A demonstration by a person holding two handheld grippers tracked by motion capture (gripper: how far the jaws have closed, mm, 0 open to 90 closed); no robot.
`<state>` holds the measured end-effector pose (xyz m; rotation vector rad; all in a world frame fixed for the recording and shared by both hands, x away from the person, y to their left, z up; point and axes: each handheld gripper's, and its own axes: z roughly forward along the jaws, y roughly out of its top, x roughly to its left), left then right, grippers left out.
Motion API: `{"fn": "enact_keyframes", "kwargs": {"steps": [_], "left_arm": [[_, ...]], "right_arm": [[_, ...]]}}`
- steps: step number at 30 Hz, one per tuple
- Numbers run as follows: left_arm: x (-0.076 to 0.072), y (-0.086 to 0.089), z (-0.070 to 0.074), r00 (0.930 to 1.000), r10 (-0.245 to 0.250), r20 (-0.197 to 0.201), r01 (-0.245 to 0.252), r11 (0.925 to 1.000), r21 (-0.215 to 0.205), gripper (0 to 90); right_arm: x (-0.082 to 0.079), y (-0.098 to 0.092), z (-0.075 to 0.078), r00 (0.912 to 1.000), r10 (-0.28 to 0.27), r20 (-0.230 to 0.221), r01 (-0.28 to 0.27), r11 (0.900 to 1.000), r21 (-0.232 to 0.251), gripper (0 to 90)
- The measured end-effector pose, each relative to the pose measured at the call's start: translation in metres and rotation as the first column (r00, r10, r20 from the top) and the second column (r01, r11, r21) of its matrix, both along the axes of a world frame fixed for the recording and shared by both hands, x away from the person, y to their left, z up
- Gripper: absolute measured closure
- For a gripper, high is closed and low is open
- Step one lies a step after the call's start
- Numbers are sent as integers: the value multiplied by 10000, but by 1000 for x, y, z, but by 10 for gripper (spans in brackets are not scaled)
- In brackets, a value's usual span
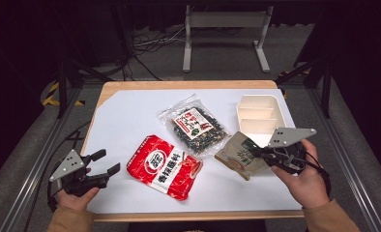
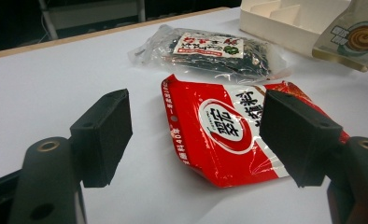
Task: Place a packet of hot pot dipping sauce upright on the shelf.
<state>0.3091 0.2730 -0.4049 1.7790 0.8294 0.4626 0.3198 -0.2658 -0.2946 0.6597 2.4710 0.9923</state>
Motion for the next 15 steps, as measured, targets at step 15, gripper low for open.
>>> {"fn": "enact_keyframes", "kwargs": {"steps": [15], "left_arm": [[5, -2, -2, 9999, -50, -152, 52, 9999, 121, 257]], "right_arm": [[8, -9, 37, 9998, -117, 184, 119, 9999, -78, 900]]}}
